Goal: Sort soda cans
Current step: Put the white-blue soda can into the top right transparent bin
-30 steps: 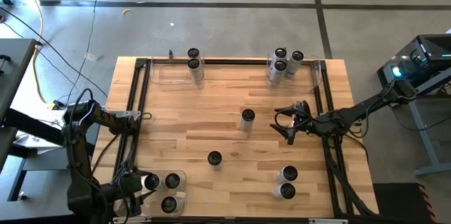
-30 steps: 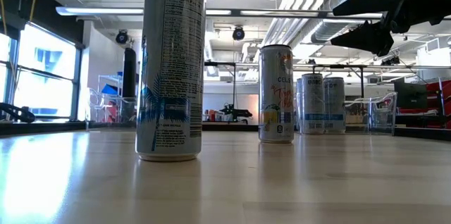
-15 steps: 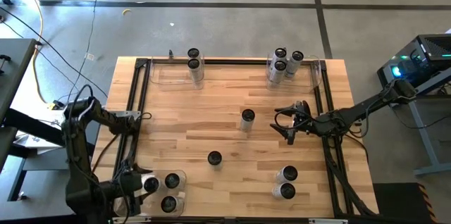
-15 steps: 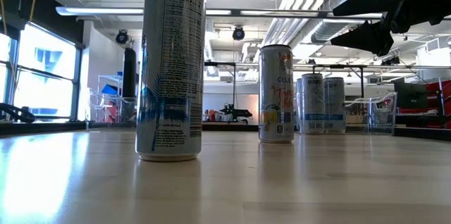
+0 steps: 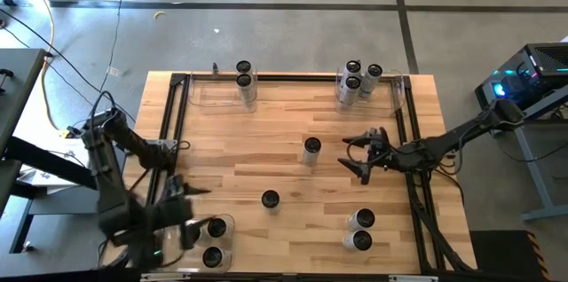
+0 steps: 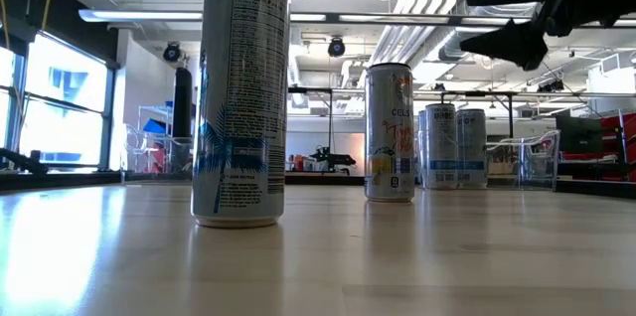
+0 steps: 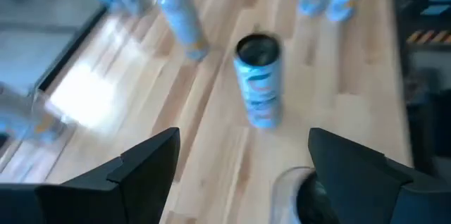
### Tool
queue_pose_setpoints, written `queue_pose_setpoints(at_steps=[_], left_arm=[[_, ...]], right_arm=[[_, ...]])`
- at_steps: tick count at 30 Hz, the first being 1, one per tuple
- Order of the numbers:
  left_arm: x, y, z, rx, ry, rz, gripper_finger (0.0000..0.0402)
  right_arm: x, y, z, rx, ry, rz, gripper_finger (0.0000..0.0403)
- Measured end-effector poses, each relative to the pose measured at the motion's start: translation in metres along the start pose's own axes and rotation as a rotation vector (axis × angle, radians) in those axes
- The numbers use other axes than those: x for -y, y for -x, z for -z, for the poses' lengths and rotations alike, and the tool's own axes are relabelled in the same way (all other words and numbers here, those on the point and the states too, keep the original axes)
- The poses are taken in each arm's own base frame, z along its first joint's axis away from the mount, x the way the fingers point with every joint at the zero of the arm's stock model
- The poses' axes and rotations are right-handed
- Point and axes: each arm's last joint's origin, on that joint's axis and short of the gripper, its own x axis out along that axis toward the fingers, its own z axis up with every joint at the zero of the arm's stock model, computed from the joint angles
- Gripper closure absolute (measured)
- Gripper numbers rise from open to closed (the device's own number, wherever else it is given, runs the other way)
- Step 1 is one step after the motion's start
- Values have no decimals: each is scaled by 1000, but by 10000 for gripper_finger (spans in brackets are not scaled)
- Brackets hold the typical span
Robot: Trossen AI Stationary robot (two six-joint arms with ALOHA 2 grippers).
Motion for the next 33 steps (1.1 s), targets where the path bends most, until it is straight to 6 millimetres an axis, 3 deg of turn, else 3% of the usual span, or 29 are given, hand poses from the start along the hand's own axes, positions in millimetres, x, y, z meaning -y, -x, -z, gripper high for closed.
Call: queue_pose_setpoints(at_steps=[6, 11, 18, 23, 28, 33], left_arm=[[-14, -55, -30, -44, 1, -101, 96], [-28, -75, -45, -8, -21, -198, 97], [-23, -89, -48, 55, -9, -177, 97], [-16, -130, -39, 74, -24, 5, 97], [-30, -171, -42, 149, -77, 129, 97], [-41, -178, -60, 220, -111, 201, 97]], right_arm=[[-33, -30, -20, -89, 219, -6, 37], [-58, -47, -44, -241, 390, 25, 37], [-84, -20, -55, -277, 483, -115, 37], [-86, -4, -41, -257, 420, -89, 37], [-86, 4, -32, -219, 355, 1, 37], [-89, 9, -31, -200, 302, 17, 37]])
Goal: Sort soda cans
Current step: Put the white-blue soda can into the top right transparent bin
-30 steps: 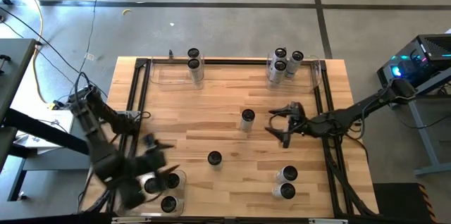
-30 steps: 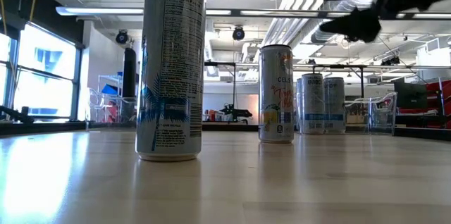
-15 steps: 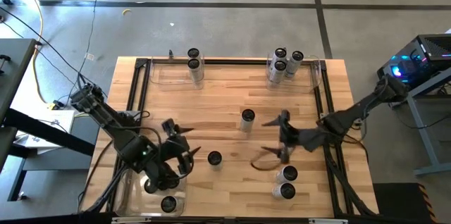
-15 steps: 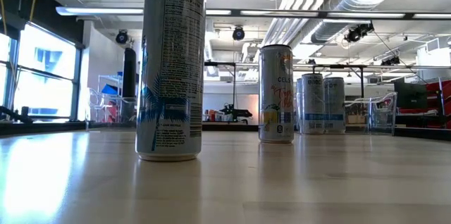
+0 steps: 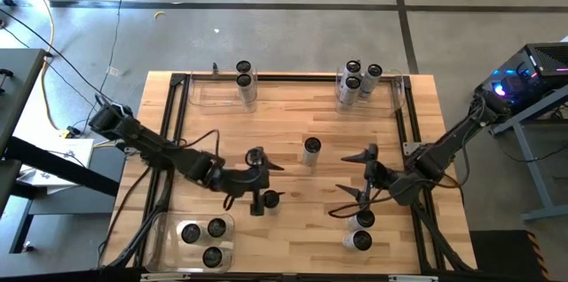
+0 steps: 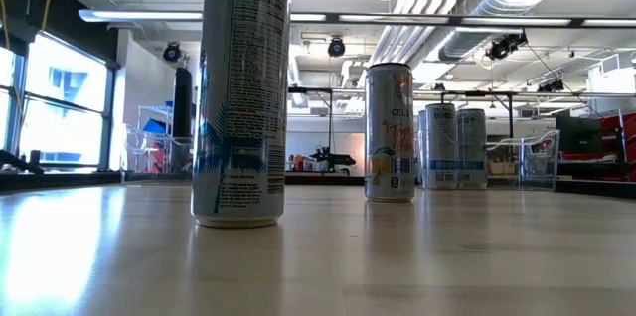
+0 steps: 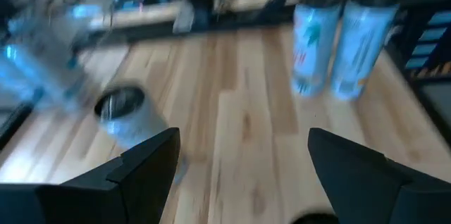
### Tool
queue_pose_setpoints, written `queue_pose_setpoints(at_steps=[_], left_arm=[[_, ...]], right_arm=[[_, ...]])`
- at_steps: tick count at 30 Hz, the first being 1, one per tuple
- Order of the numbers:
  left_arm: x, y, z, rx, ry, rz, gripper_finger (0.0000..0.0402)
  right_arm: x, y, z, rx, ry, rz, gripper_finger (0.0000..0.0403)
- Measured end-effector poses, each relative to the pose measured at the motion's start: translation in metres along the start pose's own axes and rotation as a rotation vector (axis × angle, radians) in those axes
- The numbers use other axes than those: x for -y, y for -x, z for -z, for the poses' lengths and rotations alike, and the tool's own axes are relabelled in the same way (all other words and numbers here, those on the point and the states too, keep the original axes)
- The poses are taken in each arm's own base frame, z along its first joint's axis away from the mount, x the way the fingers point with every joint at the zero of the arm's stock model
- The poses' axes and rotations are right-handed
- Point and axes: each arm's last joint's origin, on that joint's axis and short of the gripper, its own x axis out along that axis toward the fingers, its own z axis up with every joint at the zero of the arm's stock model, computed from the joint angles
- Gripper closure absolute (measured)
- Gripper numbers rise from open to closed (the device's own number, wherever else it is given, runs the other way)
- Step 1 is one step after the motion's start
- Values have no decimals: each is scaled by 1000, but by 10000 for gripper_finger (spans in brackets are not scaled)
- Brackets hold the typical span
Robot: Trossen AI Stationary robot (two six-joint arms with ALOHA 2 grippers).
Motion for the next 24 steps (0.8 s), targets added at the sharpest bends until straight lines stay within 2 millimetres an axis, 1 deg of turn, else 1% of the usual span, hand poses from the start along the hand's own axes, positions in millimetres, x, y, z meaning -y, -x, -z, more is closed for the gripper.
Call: queue_pose_setpoints(at_steps=[3, 6, 10, 13, 15, 18, 21, 23, 24], left_arm=[[-1, 0, -9, 66, 12, 24, 97], [4, 3, -8, 62, 50, 58, 97], [16, 22, -3, 2, 107, 91, 97], [19, 36, -7, 39, 133, 20, 97], [16, 37, -9, 58, 109, -18, 97], [2, 27, -9, 37, 90, 13, 97], [-22, 8, -6, 33, 137, 42, 97], [-41, -4, -2, 17, 144, 35, 97], [-51, -8, -1, 16, 143, 20, 97]], right_arm=[[-1, 1, 0, 10, -39, 13, 37], [-2, 2, 1, 18, -89, 27, 37], [-8, -4, 7, 7, -117, 52, 37], [-15, -11, 11, 27, -121, 84, 37], [-21, -18, 9, 81, -83, 119, 37], [-24, -28, -3, 161, -26, 139, 37], [-18, -30, -16, 213, 22, 153, 37], [-9, -26, -26, 224, 71, 90, 37], [-4, -23, -30, 224, 106, 28, 37]])
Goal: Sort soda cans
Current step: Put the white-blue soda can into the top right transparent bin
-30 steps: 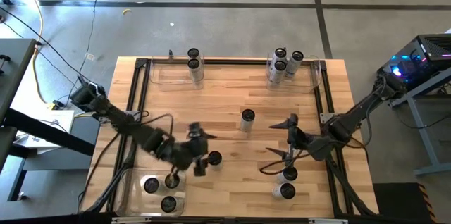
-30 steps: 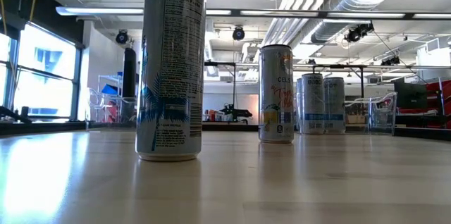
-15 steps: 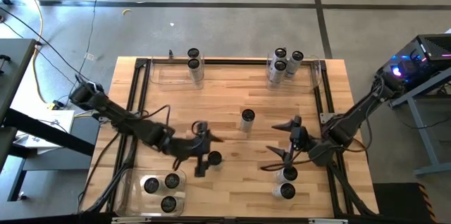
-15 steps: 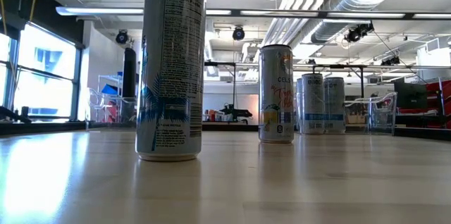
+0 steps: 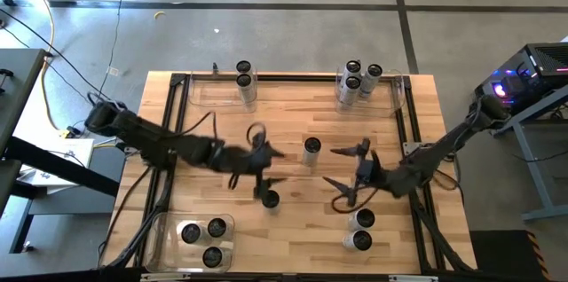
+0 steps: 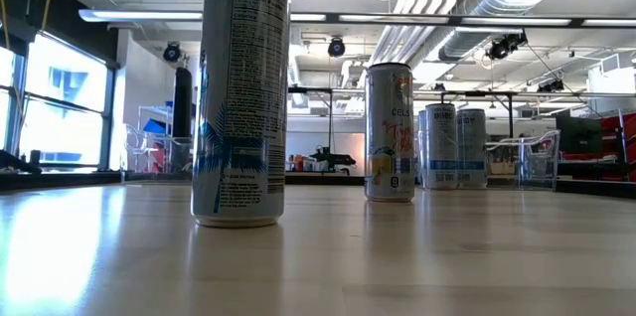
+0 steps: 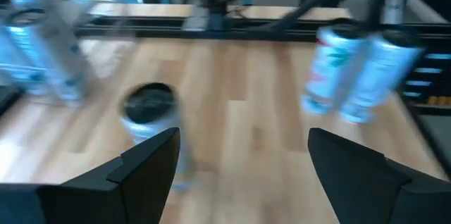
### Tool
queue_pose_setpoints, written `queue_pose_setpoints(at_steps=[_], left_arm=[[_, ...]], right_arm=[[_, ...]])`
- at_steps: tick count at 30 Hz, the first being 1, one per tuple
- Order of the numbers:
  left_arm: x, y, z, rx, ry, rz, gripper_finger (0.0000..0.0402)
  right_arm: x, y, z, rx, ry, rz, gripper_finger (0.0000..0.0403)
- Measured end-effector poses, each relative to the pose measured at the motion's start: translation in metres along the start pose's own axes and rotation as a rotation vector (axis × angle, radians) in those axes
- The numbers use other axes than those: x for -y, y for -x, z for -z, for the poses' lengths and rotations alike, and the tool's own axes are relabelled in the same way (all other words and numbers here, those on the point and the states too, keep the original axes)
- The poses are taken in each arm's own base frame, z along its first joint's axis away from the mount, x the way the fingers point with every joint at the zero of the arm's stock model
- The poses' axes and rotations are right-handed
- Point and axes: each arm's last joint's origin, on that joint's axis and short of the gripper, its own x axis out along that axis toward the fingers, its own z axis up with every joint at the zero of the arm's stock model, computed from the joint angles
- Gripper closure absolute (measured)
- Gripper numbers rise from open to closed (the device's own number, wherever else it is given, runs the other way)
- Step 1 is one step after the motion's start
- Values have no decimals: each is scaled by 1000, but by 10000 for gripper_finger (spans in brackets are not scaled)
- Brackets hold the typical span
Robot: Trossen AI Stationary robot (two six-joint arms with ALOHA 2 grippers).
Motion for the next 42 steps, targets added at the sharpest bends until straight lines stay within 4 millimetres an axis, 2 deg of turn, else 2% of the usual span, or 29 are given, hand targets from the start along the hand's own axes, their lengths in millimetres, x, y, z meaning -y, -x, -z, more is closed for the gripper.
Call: queue_pose_setpoints(at_steps=[4, 7, 11, 15, 19, 23, 28, 34, 37, 42], left_arm=[[-33, -10, 2, -11, -46, -91, 97], [-47, -14, 7, -17, -55, -130, 97], [-53, -17, 15, -3, -68, -144, 97], [-53, -20, 24, 35, -51, -143, 97], [-47, -20, 33, 57, -42, -125, 97], [-37, -19, 35, 102, -29, -92, 97], [-18, -13, 31, 161, -32, -32, 97], [10, -5, 34, 166, -43, 59, 97], [27, 2, 38, 153, -55, 113, 97], [45, 10, 42, 152, -109, 170, 97]], right_arm=[[16, 6, -6, -13, 96, -282, 37], [30, 10, -8, -39, 79, -290, 37], [42, 9, -6, -76, 83, -268, 37], [49, 4, -9, -53, 88, -342, 37], [54, 0, -13, -19, 74, -430, 37], [55, 1, -26, 20, 64, -484, 37], [45, 10, -38, 65, 58, -546, 37], [43, 16, -51, 69, -79, -477, 37], [40, 20, -53, 3, -161, -502, 37], [40, 35, -59, -278, -317, -508, 37]])
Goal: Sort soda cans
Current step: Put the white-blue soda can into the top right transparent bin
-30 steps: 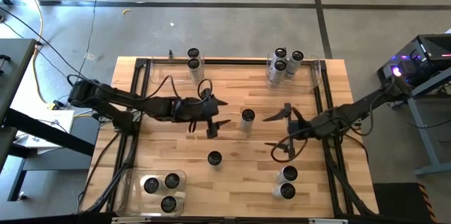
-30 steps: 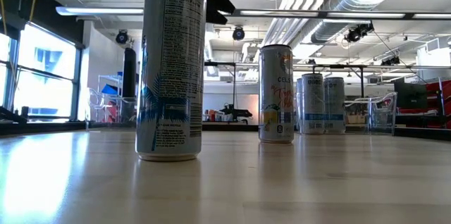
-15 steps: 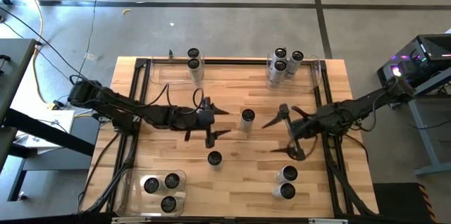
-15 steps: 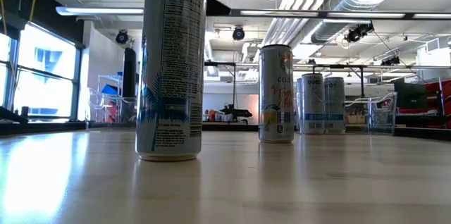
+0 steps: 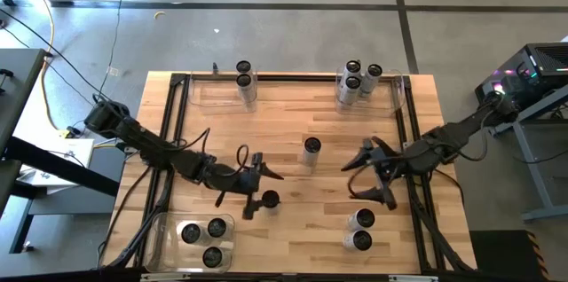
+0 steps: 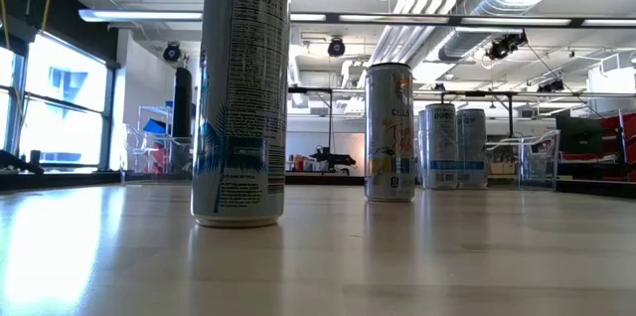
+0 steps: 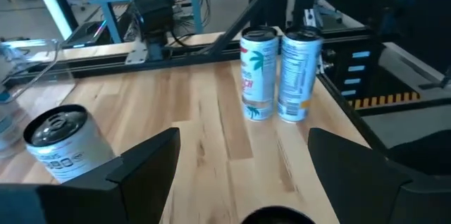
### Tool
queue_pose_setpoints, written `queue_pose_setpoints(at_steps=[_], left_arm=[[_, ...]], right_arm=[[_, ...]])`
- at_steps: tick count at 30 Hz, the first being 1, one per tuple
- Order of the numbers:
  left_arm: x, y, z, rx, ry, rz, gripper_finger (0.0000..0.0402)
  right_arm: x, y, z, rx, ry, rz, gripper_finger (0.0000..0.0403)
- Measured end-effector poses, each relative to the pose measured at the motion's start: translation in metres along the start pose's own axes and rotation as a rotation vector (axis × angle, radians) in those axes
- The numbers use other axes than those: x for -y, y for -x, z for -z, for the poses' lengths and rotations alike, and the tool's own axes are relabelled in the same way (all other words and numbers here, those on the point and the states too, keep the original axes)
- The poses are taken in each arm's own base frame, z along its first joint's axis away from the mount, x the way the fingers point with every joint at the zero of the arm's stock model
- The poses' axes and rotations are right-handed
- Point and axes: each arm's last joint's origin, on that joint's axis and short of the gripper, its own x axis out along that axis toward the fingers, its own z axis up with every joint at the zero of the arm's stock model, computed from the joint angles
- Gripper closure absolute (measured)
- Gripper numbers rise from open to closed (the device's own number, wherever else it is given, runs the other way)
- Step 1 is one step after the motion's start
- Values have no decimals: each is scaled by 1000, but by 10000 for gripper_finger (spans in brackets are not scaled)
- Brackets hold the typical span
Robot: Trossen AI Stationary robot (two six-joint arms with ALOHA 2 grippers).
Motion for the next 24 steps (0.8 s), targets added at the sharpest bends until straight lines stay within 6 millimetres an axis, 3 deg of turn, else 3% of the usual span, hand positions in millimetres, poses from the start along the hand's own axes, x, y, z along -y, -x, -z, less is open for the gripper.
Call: queue_pose_setpoints(at_steps=[3, 7, 13, 16, 20, 24], left_arm=[[4, 2, 0, 2, -5, 11, 97], [5, 2, 0, -3, 7, 15, 97], [5, 2, 1, -11, 5, 12, 97], [3, 3, -1, 9, 21, -52, 97], [-6, 17, -29, 132, 113, -211, 97], [-16, 42, -53, 218, 111, -292, 97]], right_arm=[[-10, 9, -5, -94, -57, 1, 37], [-26, 9, 0, -233, 4, 12, 37], [-31, -13, 22, -371, 270, 149, 37], [-27, -26, 23, -381, 344, 199, 37], [-17, -31, 5, -327, 340, 338, 37], [-5, -14, -23, -271, 296, 503, 37]])
